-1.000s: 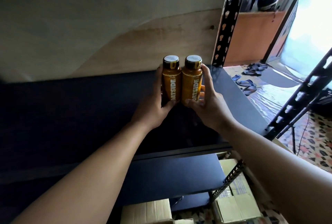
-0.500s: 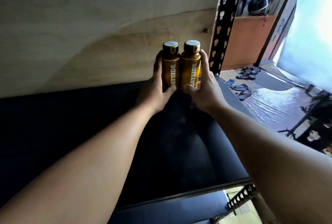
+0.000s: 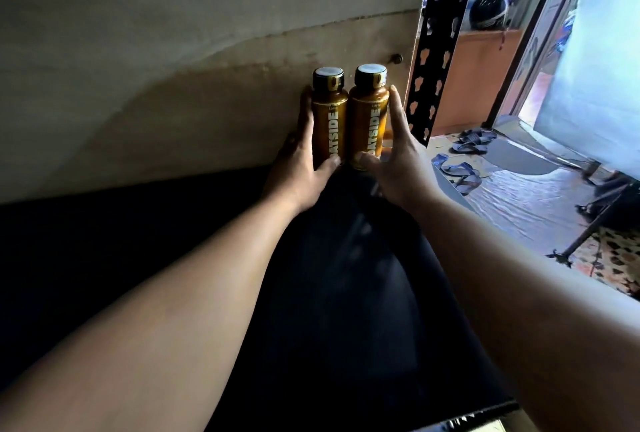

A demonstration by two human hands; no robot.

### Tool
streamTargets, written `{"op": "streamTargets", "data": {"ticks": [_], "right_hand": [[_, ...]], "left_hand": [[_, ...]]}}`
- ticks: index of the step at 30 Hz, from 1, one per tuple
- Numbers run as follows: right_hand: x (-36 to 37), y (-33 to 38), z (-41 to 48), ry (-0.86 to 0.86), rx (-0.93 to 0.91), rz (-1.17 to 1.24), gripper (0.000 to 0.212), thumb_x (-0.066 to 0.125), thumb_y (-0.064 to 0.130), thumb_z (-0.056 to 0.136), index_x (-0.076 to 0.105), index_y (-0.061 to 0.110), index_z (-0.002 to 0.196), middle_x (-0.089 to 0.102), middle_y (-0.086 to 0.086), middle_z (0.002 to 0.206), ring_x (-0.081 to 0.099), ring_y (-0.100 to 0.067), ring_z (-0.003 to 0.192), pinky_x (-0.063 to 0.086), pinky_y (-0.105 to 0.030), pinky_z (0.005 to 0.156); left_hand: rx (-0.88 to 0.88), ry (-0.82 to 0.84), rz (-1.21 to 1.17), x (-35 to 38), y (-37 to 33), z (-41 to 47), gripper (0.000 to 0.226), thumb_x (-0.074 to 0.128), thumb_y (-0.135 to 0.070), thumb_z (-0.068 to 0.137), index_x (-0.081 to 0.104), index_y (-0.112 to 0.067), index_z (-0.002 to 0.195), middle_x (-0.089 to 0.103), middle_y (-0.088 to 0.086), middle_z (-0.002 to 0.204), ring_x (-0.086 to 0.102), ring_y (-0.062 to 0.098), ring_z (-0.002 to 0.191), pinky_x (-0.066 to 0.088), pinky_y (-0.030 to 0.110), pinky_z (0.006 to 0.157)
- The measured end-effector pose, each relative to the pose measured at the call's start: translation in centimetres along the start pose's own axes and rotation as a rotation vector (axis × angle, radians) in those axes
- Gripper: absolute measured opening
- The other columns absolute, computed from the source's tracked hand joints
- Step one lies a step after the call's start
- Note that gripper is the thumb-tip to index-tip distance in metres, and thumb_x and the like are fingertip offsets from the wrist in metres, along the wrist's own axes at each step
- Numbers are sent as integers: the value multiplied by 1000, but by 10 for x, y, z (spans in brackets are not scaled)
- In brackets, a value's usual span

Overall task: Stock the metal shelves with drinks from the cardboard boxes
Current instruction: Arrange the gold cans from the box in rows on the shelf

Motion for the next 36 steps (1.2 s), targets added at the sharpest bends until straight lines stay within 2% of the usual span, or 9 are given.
{"op": "streamTargets", "data": {"ticks": [2,8,11,15,19,26,32,36], "right_hand": [[0,-3,1,-16,12,-4,108,76,23,90,-2,48,160,49,1,154,65,-24,118,51,-52,101],[4,-9,3,-68,55,-16,105,77,29,89,0,57,156,60,1,144,69,-25,111,53,-51,99],[6,-11,4,-63,66,17,104,76,30,89,1,60,154,61,-1,143,69,-26,110,54,-54,97],[5,-15,6,-45,90,-6,104,78,29,87,6,52,158,62,-1,140,68,-24,111,54,-50,98],[6,-16,7,-42,88,20,103,80,24,84,12,55,155,63,5,135,67,-22,109,56,-51,94],[7,-17,6,-24,93,0,106,79,27,87,5,57,155,65,2,136,68,-21,112,56,-52,96],[5,-13,4,-26,90,22,114,78,22,88,-6,64,151,64,-2,139,69,-22,112,55,-52,98],[4,-8,2,-22,79,33,111,77,24,89,-6,61,153,59,-3,145,68,-23,112,54,-51,99]], "left_hand": [[-7,3,13,3,0,1,89,59,-40,100,-7,-34,160,26,6,165,36,27,145,34,45,117],[-10,-25,47,4,0,2,85,56,-42,101,-3,-33,161,33,5,162,41,28,143,37,40,114],[-5,-40,69,2,-2,0,85,56,-42,101,-3,-33,161,36,5,161,43,27,141,37,37,111],[-4,-46,72,1,-2,-2,89,60,-43,99,-4,-34,161,36,5,161,43,27,141,37,37,110],[0,-51,60,1,-2,-2,89,61,-38,99,-3,-33,161,34,4,162,41,25,142,37,37,113],[-3,-40,37,2,-1,-1,89,60,-39,100,-6,-35,160,31,3,163,40,25,143,35,38,113],[76,-75,21,-5,-12,-8,93,62,-30,99,-16,-52,146,28,-3,165,41,23,143,34,38,114],[70,-69,3,-5,-11,-9,96,64,-33,98,-13,-48,154,30,-3,164,41,24,143,34,42,116]]}}
Point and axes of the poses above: each hand's wrist, its own z-axis towards the middle knuckle, its own x-axis out of the palm, y = z × x, the point moved 7 cm from there along z, towards the middle knuckle
